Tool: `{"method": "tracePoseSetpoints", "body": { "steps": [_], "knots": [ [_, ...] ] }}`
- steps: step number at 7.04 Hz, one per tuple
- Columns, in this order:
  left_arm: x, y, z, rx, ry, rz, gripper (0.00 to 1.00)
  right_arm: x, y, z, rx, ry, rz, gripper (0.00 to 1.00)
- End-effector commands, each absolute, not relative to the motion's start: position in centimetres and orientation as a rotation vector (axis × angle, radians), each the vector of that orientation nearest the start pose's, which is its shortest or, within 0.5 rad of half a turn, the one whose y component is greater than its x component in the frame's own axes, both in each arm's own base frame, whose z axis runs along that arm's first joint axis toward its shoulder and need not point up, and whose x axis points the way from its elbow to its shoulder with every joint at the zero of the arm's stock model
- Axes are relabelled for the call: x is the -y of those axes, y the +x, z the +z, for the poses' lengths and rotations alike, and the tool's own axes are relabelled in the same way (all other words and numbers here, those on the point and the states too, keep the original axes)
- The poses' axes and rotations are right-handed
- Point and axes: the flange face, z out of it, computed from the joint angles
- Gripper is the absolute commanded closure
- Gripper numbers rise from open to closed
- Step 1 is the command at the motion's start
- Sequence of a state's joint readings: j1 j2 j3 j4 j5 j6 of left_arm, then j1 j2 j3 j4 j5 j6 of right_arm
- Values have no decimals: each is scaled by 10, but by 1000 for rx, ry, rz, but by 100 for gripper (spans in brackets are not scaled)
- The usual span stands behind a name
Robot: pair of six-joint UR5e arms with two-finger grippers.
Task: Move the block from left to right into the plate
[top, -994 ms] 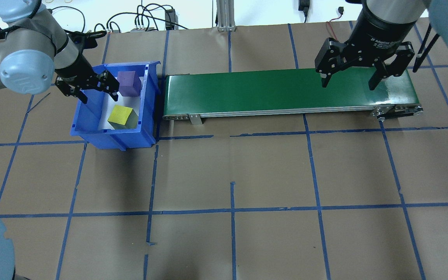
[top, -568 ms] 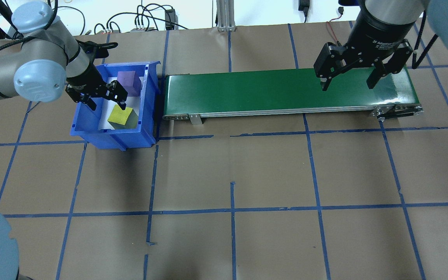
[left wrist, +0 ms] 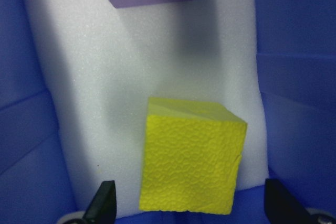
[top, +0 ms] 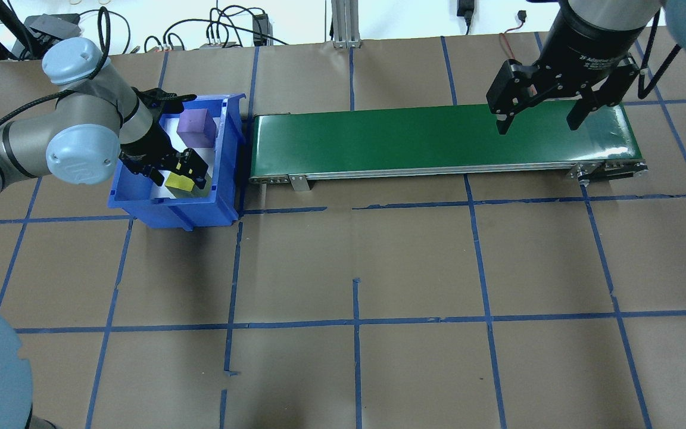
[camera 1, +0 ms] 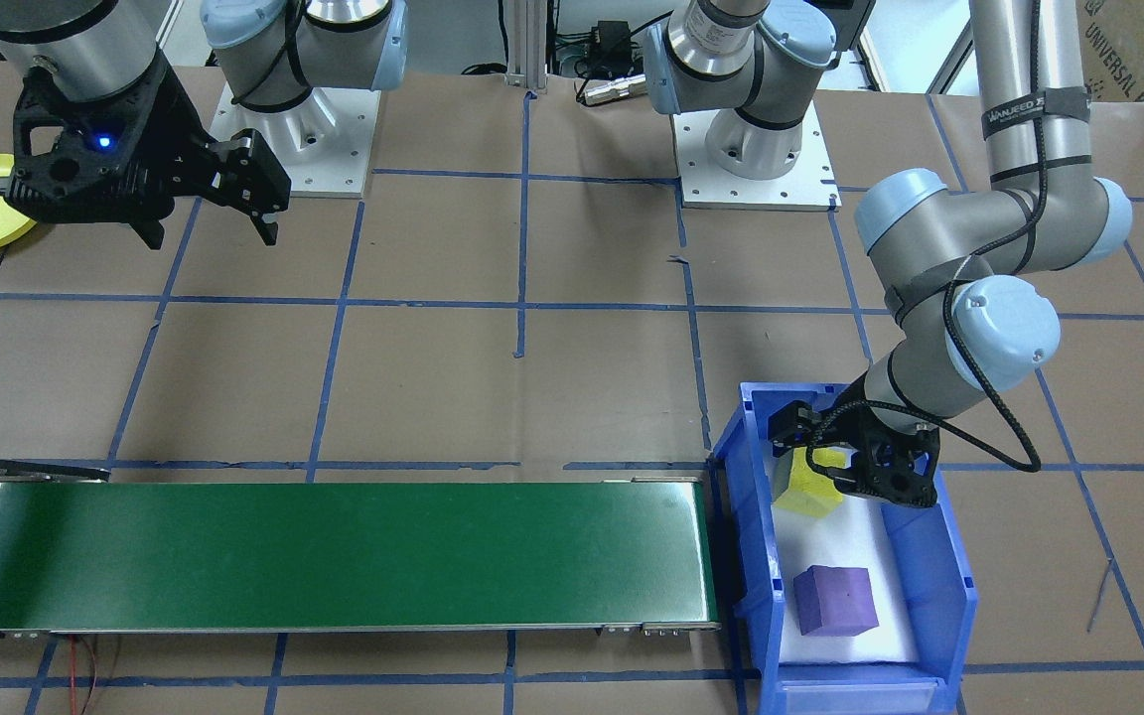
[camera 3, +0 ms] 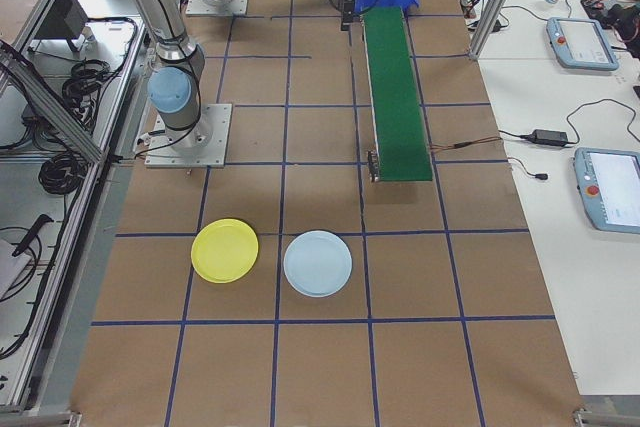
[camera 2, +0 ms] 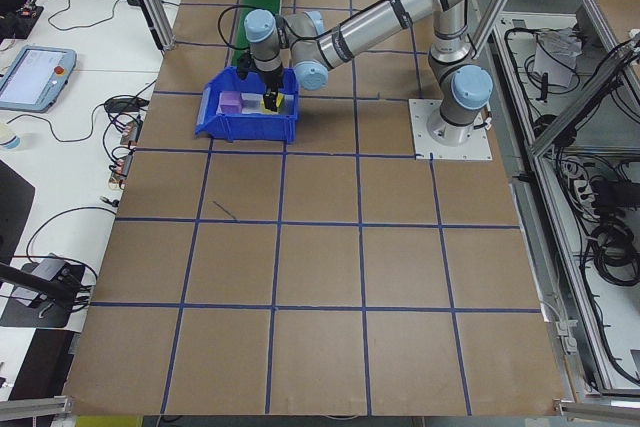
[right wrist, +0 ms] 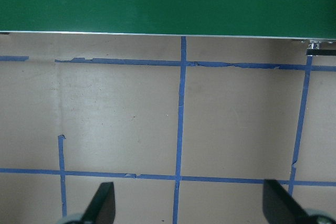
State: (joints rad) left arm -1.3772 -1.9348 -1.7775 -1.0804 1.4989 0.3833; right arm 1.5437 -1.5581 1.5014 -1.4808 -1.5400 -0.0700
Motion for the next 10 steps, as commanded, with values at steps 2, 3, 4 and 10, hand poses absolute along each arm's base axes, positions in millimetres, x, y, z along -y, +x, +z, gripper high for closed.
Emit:
{"method": "tracePoseSetpoints", "body": {
  "steps": [2,3,4,10],
  "knots": [
    [594,-26,224,-3214,364,79,27,496,121,508,-3111,-42,43,0],
    [599,-25,237,-3208,360,39,65,496,121,510,-3115,-45,34,0],
    [599,-29,280,-3179,365,-90,69,495,120,510,-3123,-48,35,0],
    [600,-174,413,-3155,362,-438,68,495,119,509,-3128,-45,40,0]
  ]
}}
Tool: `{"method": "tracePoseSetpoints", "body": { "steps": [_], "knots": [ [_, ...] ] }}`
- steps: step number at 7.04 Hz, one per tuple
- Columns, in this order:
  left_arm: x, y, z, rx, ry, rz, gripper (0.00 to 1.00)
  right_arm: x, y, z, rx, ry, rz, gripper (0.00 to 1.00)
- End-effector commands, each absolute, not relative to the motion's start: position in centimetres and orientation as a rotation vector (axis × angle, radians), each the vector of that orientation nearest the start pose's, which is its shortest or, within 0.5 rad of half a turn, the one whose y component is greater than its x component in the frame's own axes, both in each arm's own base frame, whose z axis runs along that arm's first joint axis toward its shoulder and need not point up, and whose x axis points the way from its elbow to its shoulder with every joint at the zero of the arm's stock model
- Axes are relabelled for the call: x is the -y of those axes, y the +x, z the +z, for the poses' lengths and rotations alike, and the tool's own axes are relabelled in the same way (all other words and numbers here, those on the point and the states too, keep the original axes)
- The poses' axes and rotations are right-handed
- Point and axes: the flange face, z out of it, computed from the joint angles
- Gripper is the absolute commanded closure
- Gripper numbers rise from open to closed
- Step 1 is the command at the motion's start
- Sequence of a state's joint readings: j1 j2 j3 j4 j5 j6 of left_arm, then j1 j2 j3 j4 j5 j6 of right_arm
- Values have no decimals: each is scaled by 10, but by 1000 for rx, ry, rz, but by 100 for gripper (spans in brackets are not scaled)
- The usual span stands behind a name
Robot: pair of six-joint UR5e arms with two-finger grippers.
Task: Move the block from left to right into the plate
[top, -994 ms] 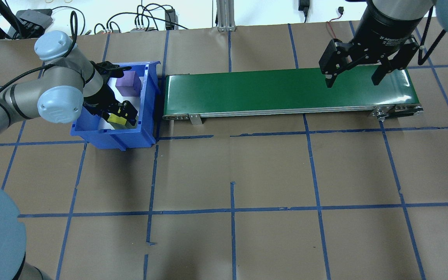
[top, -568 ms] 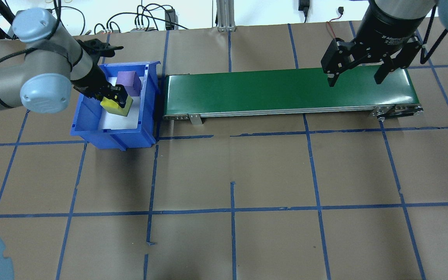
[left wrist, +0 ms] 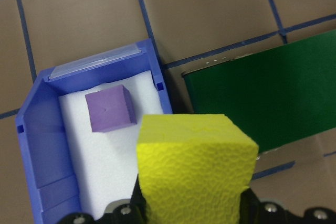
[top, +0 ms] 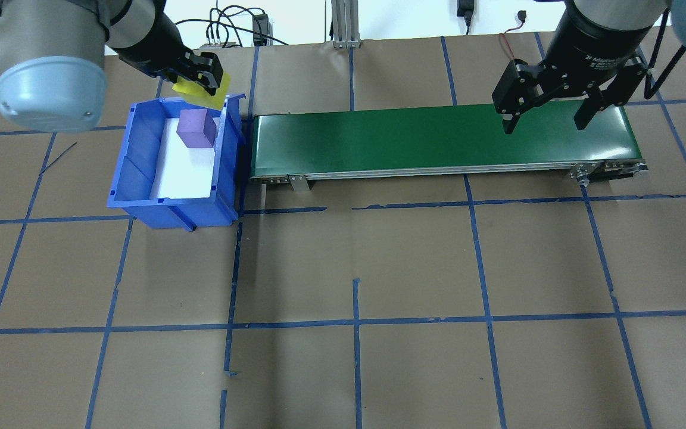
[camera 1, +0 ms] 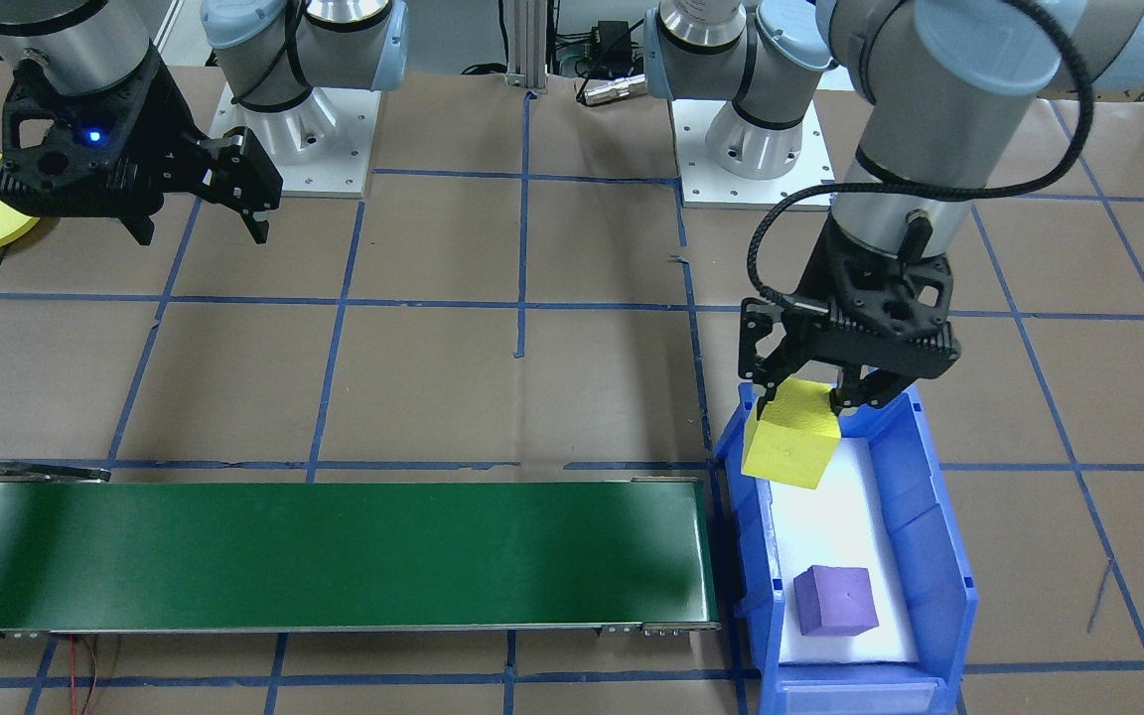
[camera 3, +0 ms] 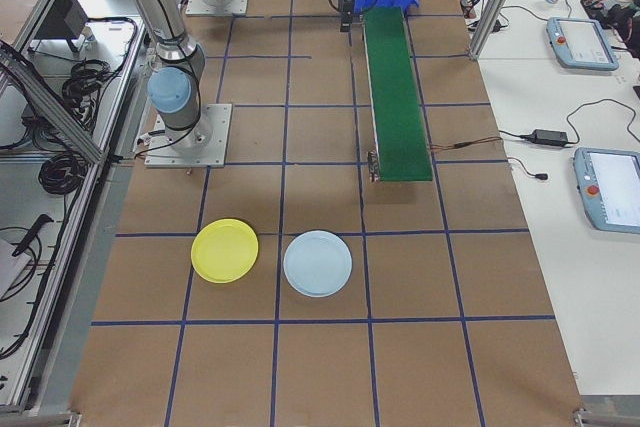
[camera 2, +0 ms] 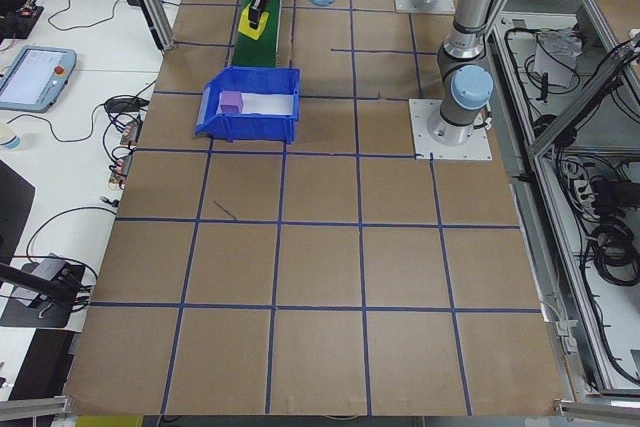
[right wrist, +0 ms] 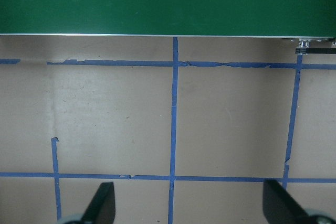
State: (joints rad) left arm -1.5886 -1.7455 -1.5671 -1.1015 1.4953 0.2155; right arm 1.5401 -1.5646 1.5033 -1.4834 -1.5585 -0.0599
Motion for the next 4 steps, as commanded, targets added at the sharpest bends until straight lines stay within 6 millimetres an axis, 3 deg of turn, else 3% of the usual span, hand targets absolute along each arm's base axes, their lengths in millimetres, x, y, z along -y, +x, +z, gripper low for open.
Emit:
{"method": "tracePoseSetpoints", "body": {
  "steps": [1,2,3,4],
  "knots": [
    [613,-199,377,-3209,335,-413,68,495,119,509,-3128,-45,40,0],
    [624,-212,341,-3226,320,-362,68,495,119,509,-3127,-45,42,0],
    [632,-213,315,-3232,318,-318,68,495,119,509,-3127,-43,42,0],
    [640,-214,297,-3232,319,-332,68,496,119,508,-3126,-43,44,0]
  ]
}}
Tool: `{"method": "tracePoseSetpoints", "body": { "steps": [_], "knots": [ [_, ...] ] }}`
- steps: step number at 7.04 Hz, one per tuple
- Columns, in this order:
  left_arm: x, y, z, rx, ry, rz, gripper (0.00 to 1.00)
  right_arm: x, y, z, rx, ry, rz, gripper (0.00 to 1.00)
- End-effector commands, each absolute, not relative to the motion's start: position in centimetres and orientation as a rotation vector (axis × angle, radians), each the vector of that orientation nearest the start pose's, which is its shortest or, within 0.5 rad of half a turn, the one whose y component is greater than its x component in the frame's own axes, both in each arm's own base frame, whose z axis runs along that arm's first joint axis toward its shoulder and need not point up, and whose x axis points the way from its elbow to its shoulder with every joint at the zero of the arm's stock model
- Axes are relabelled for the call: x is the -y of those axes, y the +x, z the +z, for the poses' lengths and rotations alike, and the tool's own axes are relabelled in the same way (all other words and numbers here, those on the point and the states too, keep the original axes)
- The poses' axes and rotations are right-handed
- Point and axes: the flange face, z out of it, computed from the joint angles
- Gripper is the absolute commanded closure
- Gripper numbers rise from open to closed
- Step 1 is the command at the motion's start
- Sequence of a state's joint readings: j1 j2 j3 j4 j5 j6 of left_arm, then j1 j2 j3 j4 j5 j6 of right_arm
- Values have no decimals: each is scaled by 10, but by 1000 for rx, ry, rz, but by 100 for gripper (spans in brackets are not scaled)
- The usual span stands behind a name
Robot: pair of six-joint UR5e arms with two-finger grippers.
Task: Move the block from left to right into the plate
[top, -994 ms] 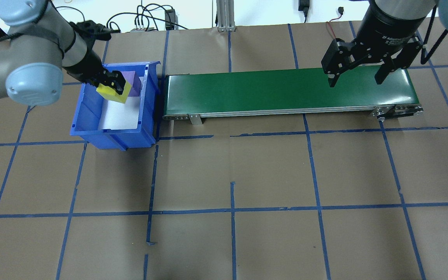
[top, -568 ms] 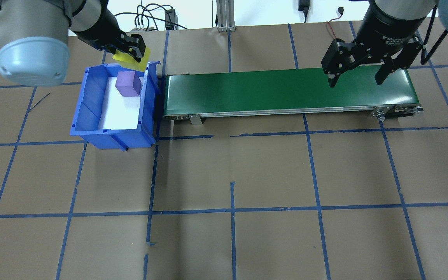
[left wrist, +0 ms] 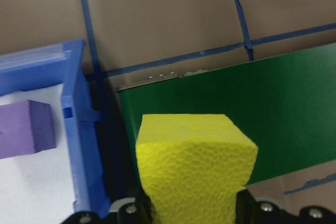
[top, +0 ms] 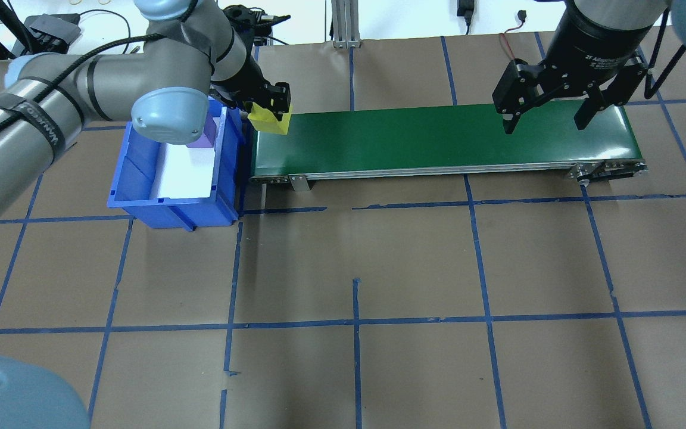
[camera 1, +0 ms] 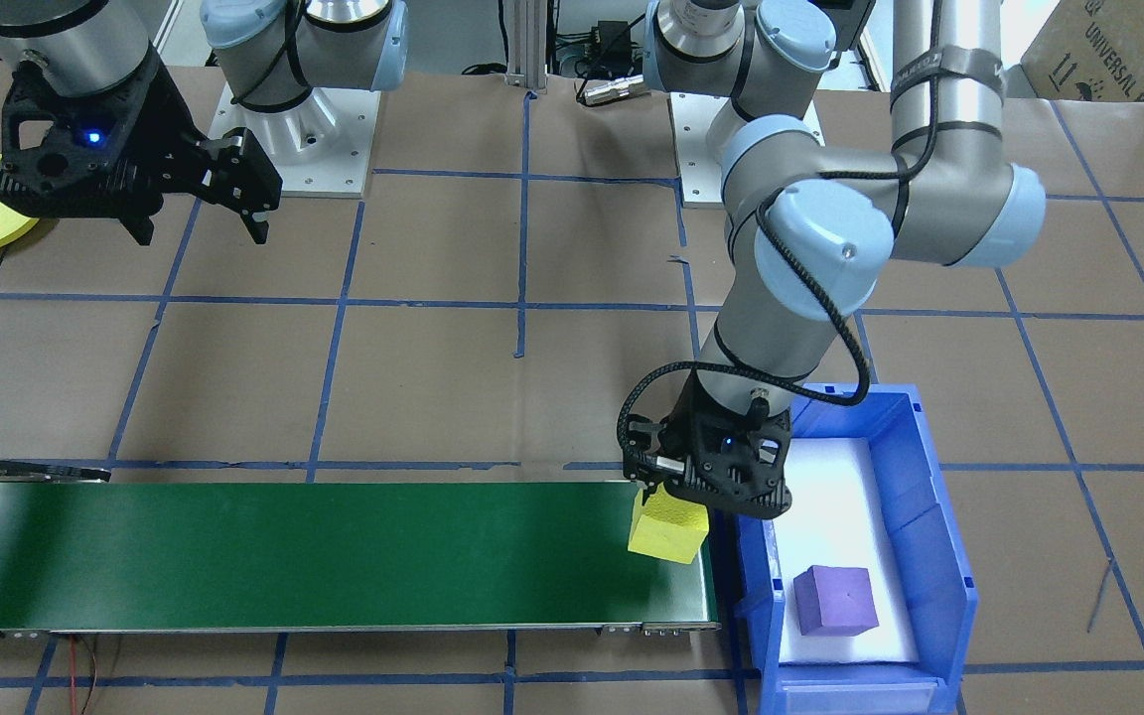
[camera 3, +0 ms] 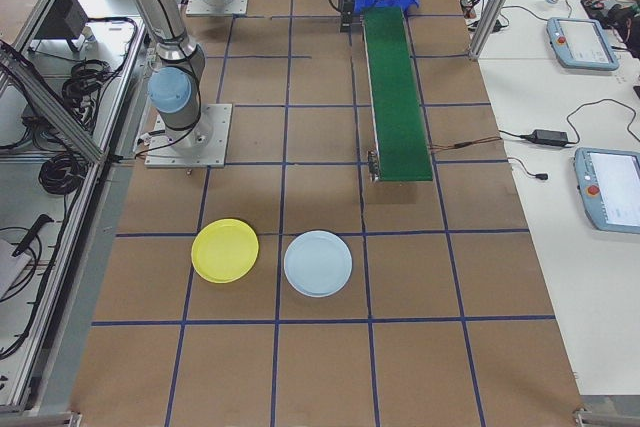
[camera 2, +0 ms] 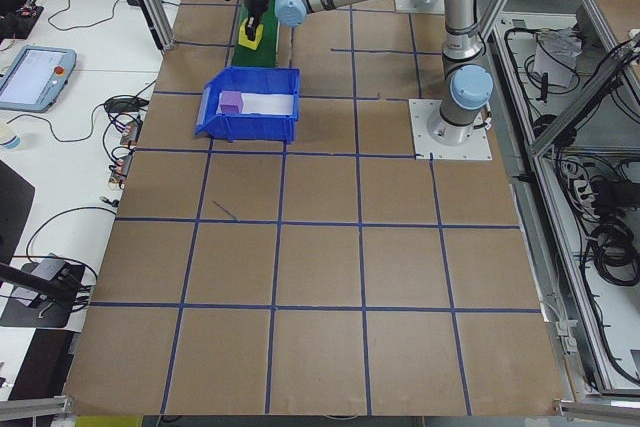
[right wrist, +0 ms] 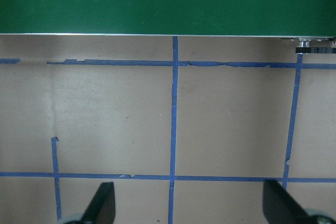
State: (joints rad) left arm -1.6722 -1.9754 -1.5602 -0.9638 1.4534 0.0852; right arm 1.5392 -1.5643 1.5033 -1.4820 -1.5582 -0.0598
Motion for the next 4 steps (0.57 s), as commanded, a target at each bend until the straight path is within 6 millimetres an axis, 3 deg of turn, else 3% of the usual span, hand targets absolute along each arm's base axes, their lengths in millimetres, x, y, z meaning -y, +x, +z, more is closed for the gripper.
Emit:
{"method": "tracePoseSetpoints", "body": {
  "steps": [1,2,3,4],
  "knots": [
    [644,-215,287,-3241,320,-323,61,495,120,508,-3126,-45,47,0],
    [643,-215,283,-3239,319,-313,8,495,119,508,-3126,-43,47,0],
    [642,-214,284,-3232,312,-312,0,495,120,508,-3126,-45,47,0],
    [643,-214,287,-3227,314,-319,0,495,120,508,-3126,-45,49,0]
  ]
}}
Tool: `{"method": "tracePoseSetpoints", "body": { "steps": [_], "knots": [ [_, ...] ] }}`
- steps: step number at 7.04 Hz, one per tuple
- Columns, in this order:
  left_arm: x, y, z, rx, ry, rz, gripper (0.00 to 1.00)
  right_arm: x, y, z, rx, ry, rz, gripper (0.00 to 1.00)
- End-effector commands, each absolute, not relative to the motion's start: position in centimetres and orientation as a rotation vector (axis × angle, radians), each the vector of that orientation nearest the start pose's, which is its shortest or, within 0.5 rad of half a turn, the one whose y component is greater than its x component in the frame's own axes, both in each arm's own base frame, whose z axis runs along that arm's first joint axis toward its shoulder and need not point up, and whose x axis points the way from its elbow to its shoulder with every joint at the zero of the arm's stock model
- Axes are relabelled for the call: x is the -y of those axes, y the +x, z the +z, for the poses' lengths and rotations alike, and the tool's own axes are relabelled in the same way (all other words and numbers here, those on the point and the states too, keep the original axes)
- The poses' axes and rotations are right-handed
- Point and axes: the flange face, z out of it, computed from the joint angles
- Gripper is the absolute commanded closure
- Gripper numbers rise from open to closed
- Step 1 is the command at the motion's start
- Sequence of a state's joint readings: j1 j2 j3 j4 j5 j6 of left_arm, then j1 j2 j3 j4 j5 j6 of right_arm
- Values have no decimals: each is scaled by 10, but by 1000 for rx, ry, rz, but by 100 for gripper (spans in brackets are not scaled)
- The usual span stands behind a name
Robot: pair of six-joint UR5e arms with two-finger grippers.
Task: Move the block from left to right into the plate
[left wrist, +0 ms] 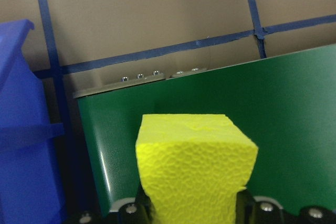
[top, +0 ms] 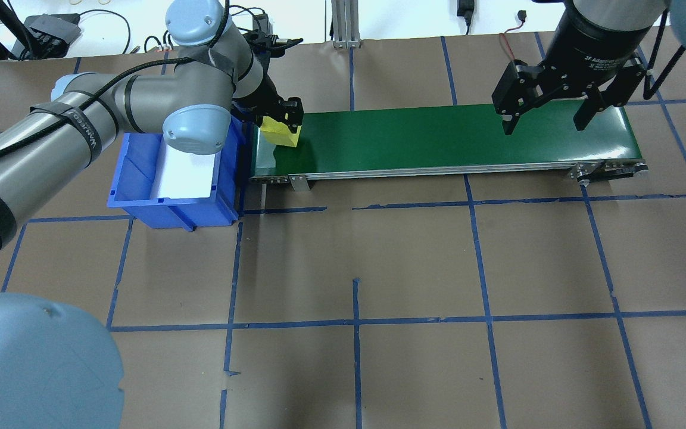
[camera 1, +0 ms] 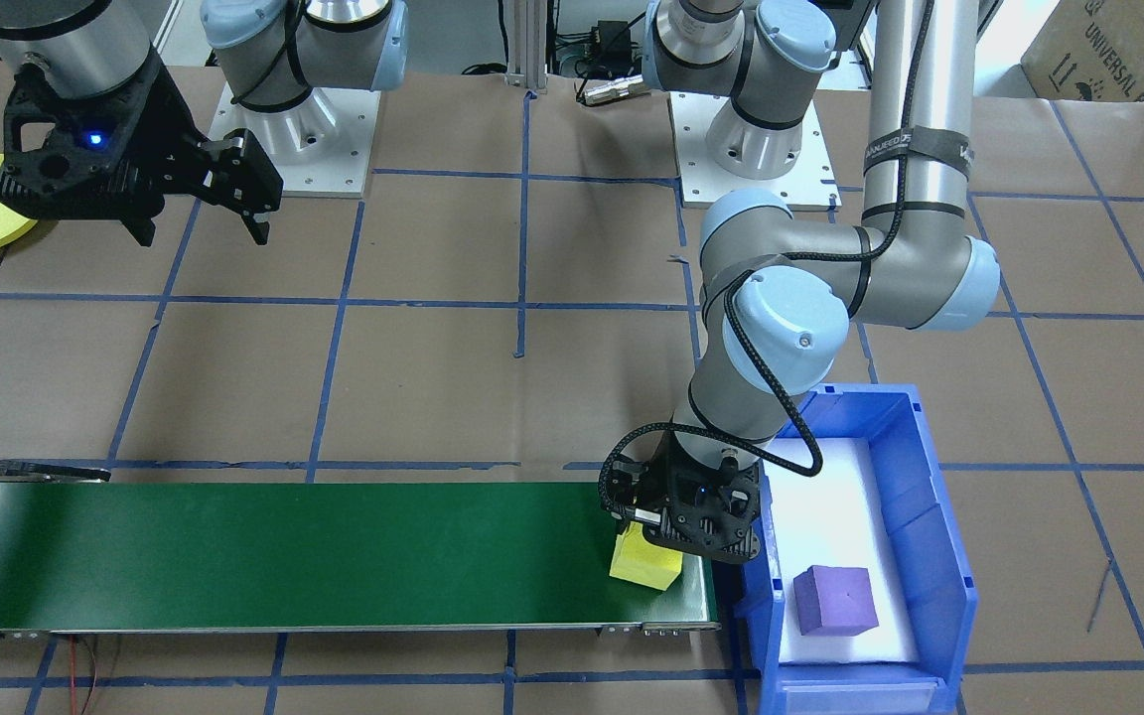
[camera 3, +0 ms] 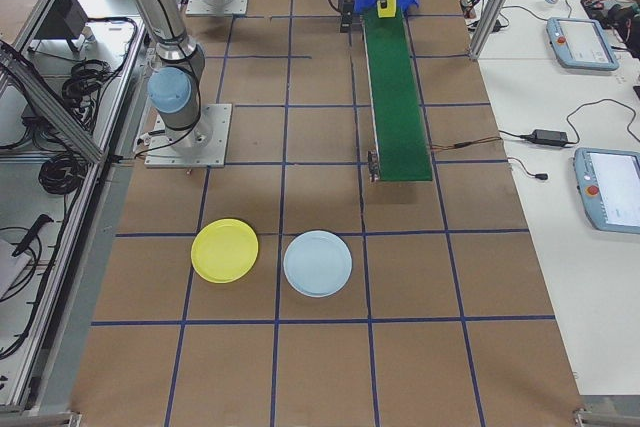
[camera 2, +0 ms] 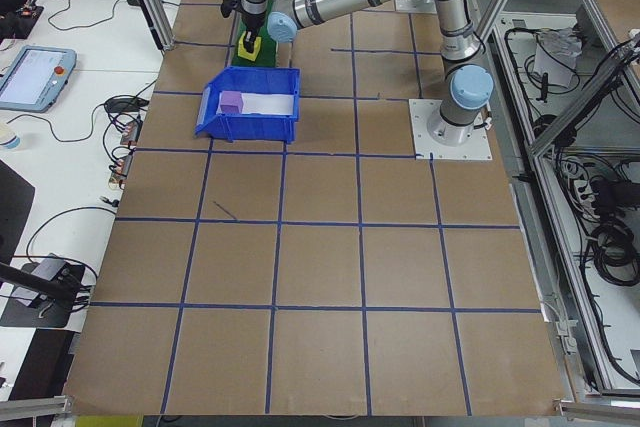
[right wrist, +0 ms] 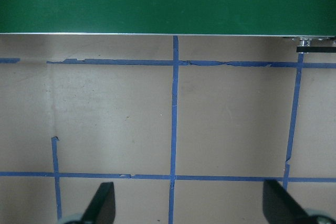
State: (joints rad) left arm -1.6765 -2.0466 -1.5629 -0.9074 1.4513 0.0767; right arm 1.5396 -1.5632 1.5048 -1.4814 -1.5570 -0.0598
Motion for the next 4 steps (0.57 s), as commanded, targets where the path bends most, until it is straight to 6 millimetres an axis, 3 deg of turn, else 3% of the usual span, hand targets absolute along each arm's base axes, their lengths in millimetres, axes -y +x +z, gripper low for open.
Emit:
{"method": "tracePoseSetpoints", "body": {
  "steps": [1,3,4],
  "knots": [
    [643,-214,299,-3223,323,-352,0,494,119,510,-3129,-48,42,0],
    [634,-203,367,-3185,308,-466,0,494,119,508,-3127,-45,47,0],
    [633,-170,390,-3128,232,-415,0,494,120,508,-3126,-43,47,0]
  ]
}}
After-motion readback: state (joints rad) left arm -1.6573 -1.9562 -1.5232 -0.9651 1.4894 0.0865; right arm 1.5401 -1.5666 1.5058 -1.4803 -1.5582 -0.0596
